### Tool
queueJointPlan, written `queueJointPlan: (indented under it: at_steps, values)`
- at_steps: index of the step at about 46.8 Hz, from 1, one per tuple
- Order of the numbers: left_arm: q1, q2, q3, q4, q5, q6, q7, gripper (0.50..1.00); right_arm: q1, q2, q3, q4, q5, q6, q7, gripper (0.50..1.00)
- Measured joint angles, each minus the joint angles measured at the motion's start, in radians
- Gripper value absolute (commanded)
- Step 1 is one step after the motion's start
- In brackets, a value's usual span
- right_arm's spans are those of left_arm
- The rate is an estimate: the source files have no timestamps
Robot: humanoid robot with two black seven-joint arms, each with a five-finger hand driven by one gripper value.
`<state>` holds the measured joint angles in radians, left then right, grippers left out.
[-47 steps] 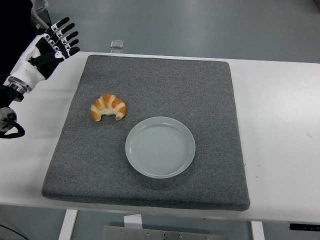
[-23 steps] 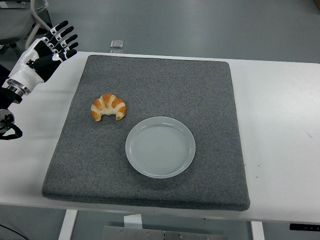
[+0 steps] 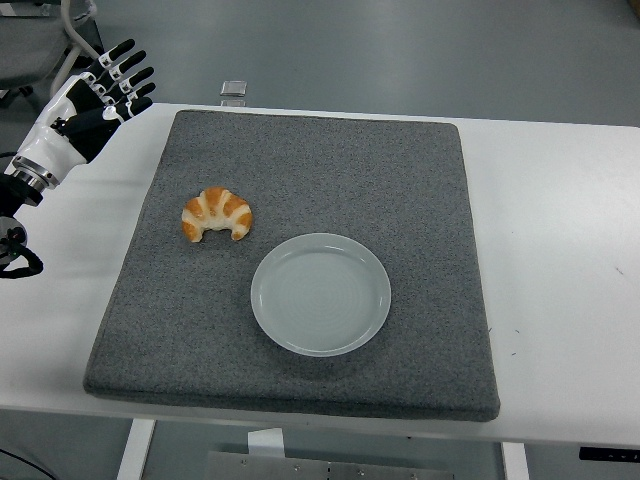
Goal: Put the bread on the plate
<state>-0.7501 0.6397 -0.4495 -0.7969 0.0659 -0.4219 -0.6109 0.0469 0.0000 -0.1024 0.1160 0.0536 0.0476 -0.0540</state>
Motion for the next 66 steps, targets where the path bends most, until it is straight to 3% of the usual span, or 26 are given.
queueJointPlan:
  at_steps: [15, 27, 34, 42, 53, 66]
  values:
    - [-0.007, 0.019, 0.028, -0.041, 0.018, 0.016, 0.0, 0.99, 0.0, 0.0, 0.0, 0.0, 0.0, 0.0, 0.0, 0.93]
    - [-0.089, 0.232, 0.112, -0.289, 0.15, 0.131, 0.0, 0.988, 0.0, 0.0, 0.0, -0.001, 0.0, 0.0, 0.0, 0.93]
    - [-0.188, 0.336, 0.2, -0.405, 0.297, 0.196, 0.001, 0.988, -0.001, 0.0, 0.001, 0.0, 0.0, 0.0, 0.0, 0.93]
    - [-0.272, 0.397, 0.253, -0.422, 0.461, 0.203, 0.033, 0.988, 0.0, 0.0, 0.001, 0.0, 0.0, 0.0, 0.0, 0.93]
    - [-0.299, 0.458, 0.256, -0.475, 0.757, 0.214, 0.083, 0.986, 0.0, 0.0, 0.0, 0.0, 0.0, 0.0, 0.0, 0.93]
    - [-0.287, 0.477, 0.258, -0.509, 1.035, 0.32, 0.112, 0.986, -0.001, 0.0, 0.0, 0.001, 0.0, 0.0, 0.0, 0.93]
